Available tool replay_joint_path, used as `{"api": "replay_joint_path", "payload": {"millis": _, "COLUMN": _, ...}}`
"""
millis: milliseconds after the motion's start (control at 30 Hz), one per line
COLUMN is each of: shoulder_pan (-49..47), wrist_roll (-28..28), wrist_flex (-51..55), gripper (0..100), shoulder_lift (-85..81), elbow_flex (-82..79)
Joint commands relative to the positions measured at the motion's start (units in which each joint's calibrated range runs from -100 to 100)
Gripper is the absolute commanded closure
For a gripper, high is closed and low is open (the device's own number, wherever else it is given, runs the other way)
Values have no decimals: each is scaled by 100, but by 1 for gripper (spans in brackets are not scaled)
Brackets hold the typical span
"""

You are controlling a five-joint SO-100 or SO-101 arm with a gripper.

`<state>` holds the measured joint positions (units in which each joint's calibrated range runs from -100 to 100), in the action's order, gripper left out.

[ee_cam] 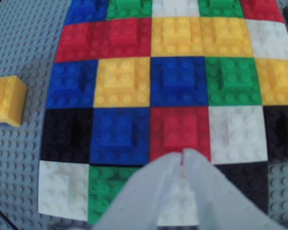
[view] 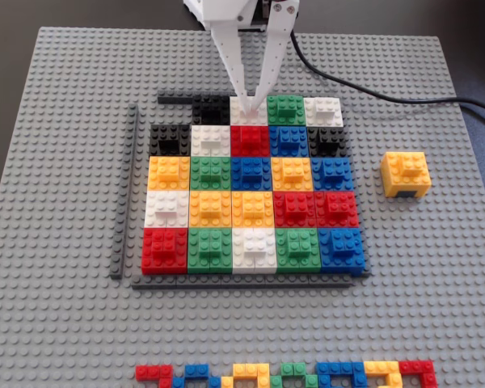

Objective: Grab the cube and place it into the grid

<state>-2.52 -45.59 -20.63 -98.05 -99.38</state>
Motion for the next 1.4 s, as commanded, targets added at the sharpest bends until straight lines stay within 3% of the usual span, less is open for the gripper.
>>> {"api": "replay_joint_path", "payload": {"millis": 0, "shoulder_pan": -3, "wrist_roll": -63, "wrist_flex": 114, "gripper": 100, "shoulder_lift": -195, "elbow_flex": -53}}
{"api": "replay_joint_path", "payload": {"millis": 800, "shoulder_pan": -128, "wrist_roll": -44, "wrist_flex": 202, "gripper": 100, "shoulder_lift": -178, "elbow_flex": 600}}
{"api": "replay_joint_path", "payload": {"millis": 1133, "shoulder_pan": -408, "wrist_roll": 29, "wrist_flex": 657, "gripper": 100, "shoulder_lift": 940, "elbow_flex": 2521}}
{"api": "replay_joint_path", "payload": {"millis": 1367, "shoulder_pan": -916, "wrist_roll": 386, "wrist_flex": 1497, "gripper": 100, "shoulder_lift": 2367, "elbow_flex": 4524}}
